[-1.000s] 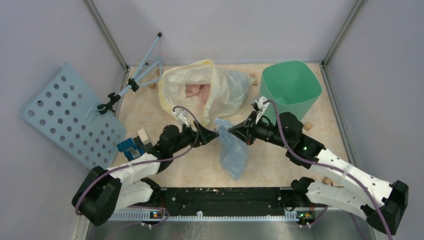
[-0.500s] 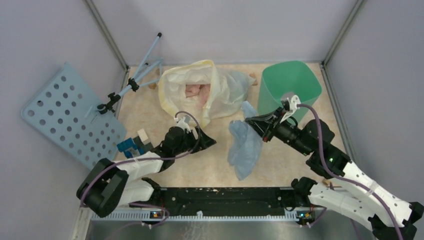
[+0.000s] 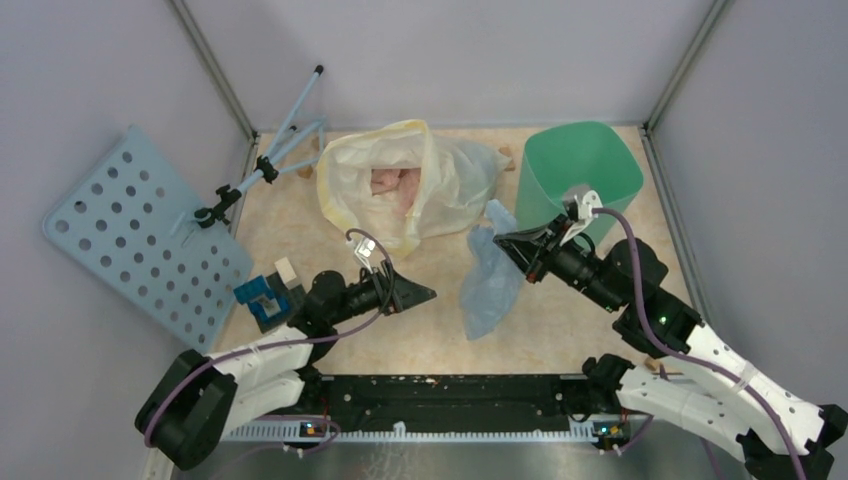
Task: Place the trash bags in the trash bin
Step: Unfold the trash bag at the center of the board.
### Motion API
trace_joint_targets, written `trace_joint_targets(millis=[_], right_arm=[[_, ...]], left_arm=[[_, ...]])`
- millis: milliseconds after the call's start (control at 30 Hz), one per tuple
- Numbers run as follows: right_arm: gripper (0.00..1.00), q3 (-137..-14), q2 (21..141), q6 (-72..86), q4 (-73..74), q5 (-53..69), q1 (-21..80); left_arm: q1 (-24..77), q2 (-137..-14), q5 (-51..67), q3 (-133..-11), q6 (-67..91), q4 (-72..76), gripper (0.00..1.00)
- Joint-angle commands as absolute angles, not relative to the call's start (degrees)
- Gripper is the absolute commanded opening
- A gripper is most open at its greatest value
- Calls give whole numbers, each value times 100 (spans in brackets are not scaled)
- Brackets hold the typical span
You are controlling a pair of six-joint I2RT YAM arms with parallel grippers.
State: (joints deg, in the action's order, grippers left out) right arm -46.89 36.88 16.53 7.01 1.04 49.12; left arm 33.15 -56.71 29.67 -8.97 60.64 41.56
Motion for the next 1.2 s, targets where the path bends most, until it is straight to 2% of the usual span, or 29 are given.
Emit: trace_joint_targets(millis=[0, 100, 367, 533, 867, 1167], right_arm=[[0, -4834, 3732, 1631, 390, 26, 4975], [0, -4794, 3768, 1638, 325, 26, 4974], [0, -4679, 3746, 1657, 62, 353, 4975], [0, -4720, 3782, 1652, 121, 362, 4975], [0, -4795, 3747, 1747, 36, 657, 4979], [0, -4808, 3575, 1831, 79, 747, 4975]], left_arm=[[3373, -5910, 3360, -733, 6924, 4782, 99], [3440, -6228, 3404, -680, 7331, 4967, 99], [3655, -7543, 3169, -169, 9094, 7712, 99], [4063, -8167, 2898, -325, 9417, 8178, 99], [4566, -9778, 2223, -501, 10134, 10239, 98], [4629, -9601, 1649, -565, 10018, 10261, 96]])
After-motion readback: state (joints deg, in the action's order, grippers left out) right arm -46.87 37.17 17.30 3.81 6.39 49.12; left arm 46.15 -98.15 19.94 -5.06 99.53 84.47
